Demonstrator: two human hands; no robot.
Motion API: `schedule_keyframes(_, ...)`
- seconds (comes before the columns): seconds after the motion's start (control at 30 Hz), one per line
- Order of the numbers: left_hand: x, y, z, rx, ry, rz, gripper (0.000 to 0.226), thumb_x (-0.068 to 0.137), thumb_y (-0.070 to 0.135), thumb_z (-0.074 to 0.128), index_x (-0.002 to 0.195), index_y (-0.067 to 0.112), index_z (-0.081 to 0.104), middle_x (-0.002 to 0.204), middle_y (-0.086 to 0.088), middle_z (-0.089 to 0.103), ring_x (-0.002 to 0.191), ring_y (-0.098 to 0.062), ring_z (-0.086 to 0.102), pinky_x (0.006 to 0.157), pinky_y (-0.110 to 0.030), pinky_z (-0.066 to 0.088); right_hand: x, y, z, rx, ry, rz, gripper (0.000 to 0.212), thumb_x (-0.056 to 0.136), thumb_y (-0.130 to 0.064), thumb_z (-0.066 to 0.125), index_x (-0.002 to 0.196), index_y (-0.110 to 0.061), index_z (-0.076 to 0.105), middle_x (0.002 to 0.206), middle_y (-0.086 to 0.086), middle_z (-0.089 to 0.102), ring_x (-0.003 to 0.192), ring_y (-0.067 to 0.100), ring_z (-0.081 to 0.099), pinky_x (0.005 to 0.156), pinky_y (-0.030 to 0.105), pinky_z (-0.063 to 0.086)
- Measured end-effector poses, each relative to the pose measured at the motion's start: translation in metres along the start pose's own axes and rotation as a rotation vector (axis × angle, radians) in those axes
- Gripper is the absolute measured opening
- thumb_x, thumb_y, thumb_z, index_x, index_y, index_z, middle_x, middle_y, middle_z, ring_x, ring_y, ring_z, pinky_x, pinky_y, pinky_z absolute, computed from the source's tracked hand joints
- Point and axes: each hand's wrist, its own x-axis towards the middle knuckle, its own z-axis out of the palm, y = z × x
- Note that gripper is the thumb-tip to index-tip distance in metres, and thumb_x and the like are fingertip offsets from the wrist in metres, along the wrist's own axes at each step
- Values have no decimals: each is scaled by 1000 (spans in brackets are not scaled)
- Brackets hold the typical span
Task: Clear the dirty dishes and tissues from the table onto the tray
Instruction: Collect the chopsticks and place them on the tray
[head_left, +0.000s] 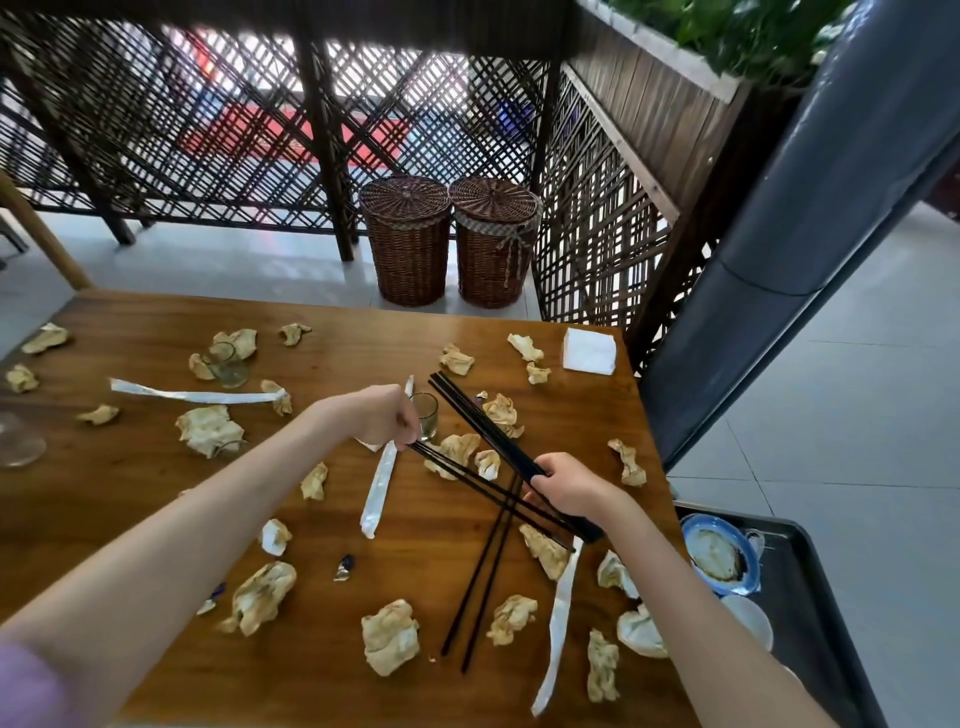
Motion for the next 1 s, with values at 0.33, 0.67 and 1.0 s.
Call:
schedule_keyframes(0.33, 1, 6, 3, 15, 4, 6, 16, 90, 11, 58, 95, 16, 73, 79, 8, 67, 69, 1, 55, 62, -14, 39, 2, 19, -3, -80, -64, 4, 31, 98, -19, 45, 127, -13, 52, 131, 7, 52, 97, 15, 62, 85, 30, 53)
schedule_keyframes(0.67, 12, 14, 3, 94, 59, 22, 15, 87, 13, 59, 78, 23, 64, 85, 6, 64, 76, -9, 57, 69, -21, 45, -8, 19, -2, 90, -169, -3, 29, 100, -18, 36, 126, -19, 46, 83, 4, 64, 61, 11, 60, 55, 24, 50)
schedule_keyframes(1.0, 25, 26, 1, 95, 87, -37, 11, 87, 14, 60, 84, 13, 71, 88, -3, 68, 76, -17, 59, 71, -28, 51, -14, 29, -1, 154, -150, -104, 19, 100, -28, 39, 114, -22, 49, 73, 1, 55, 56, 10, 49, 50, 22, 41)
